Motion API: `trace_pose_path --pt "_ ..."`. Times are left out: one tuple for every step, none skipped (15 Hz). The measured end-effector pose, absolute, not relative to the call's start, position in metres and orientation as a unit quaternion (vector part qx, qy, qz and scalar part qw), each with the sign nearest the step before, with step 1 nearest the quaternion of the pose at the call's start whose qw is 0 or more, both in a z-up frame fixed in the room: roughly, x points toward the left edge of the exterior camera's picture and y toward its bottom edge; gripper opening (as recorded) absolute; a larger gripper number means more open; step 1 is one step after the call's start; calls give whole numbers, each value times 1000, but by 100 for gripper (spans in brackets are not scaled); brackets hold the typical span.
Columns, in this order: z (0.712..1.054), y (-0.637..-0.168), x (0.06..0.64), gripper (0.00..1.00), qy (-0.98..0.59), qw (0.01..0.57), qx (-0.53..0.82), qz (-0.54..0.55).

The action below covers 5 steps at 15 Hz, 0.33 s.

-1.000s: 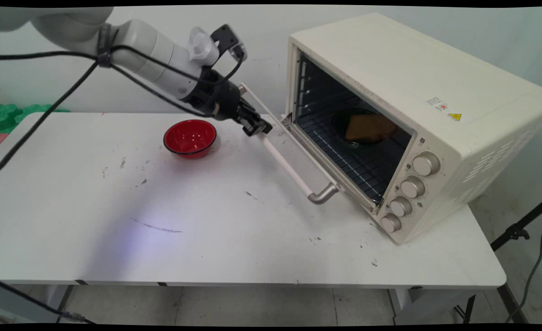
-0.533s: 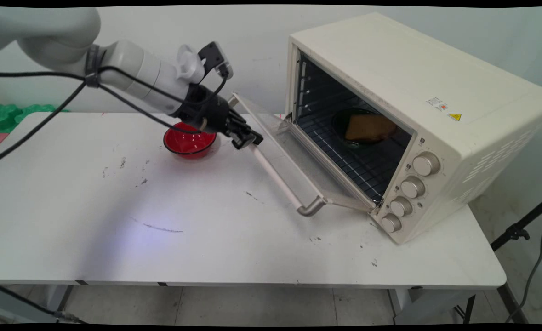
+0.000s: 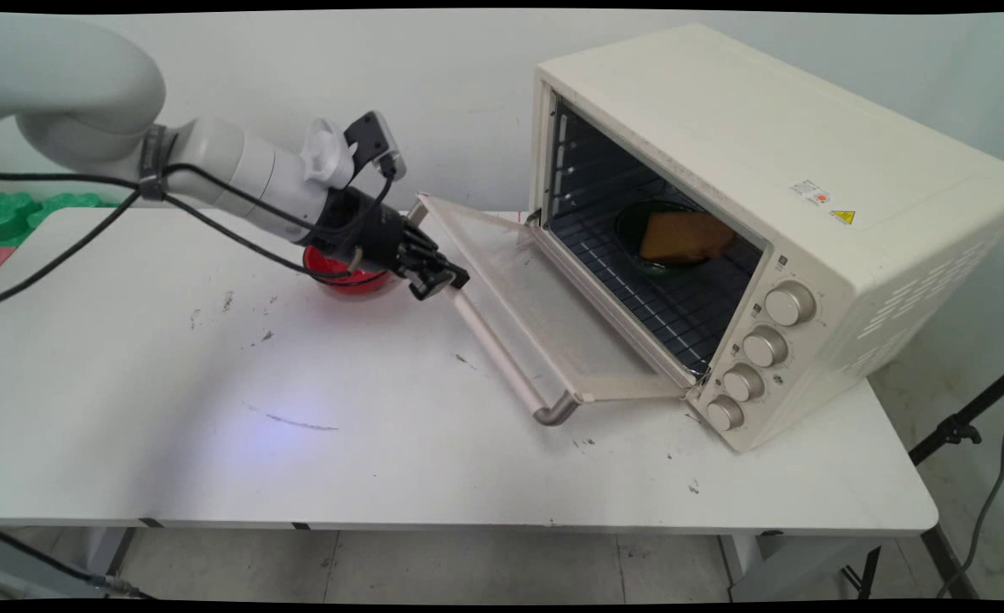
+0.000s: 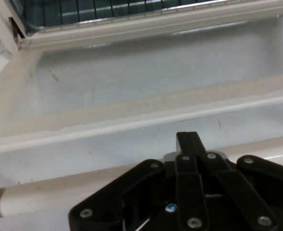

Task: Open the oven

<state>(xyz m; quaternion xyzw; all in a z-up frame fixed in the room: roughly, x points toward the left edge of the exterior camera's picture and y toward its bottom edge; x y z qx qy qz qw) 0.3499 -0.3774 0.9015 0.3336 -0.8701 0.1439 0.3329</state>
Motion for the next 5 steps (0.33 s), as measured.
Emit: trace_pose_path --pt "898 -376 353 0 -870 333 334 144" --pt "893 -374 356 0 -870 332 334 144" --pt "889 -373 359 0 -871 331 334 144" --pt "886 -372 362 0 -871 331 334 143" --pt "881 -371 364 0 -872 329 333 143"
